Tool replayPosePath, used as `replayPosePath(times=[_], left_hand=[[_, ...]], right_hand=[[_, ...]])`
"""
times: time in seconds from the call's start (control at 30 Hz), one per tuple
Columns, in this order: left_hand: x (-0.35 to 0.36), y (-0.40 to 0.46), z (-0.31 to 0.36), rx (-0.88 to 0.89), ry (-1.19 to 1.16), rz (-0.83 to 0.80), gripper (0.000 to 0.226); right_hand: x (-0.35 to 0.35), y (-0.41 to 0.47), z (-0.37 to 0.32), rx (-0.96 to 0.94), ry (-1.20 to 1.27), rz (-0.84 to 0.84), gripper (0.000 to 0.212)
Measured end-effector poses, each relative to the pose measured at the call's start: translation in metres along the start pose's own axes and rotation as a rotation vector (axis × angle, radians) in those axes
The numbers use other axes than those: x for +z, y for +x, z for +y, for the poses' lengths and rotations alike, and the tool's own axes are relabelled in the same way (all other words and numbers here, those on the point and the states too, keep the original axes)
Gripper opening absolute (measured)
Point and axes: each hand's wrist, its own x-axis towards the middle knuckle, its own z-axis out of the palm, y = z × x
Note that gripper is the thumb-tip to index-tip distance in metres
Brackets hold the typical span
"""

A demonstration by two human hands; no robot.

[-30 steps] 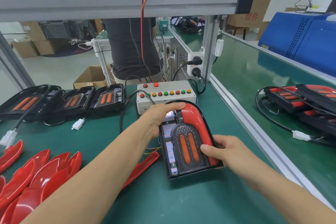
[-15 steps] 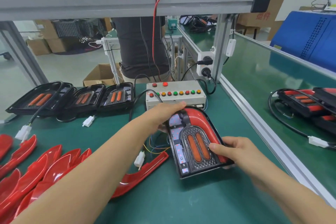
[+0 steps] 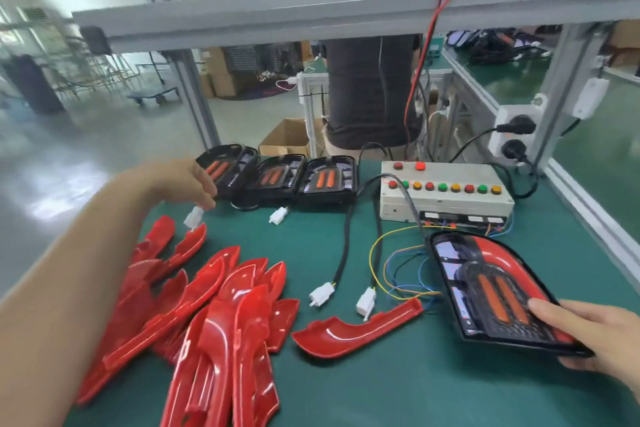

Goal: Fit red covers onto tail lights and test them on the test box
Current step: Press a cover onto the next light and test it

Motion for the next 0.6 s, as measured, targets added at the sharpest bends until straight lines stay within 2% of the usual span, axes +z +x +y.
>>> replayPosePath(times=[0.1,0.2,0.33,0.47,0.6], left_hand=[[0.01,0.001,-0.02,-0.061,0.039,-0.072,0.038],[0.026,0.004,-0.027,-0.102,0.091,-0.094,0.049],[0.048,0.012,-0.025,-0.121,0.218,-0.015,0.026],[0.064,0.011,-0.022,-0.169,0.398,0.052,0.032],[0.071,0.004,-0.024,-0.17,0.418,0.176,0.016]], right_hand=[[-0.003,0.003,0.004,0.024,-0.026,-0.011,0.042],[-0.003,0.003,0.006,0.043,-0.004,-0.013,0.046],[0.001,0.001,0.004,0.013,-0.002,-0.016,0.043],[0.002,-0.001,0.0,0.01,-0.011,-0.012,0.04],[0.001,-0.001,0.001,0.008,-0.019,-0.008,0.044]])
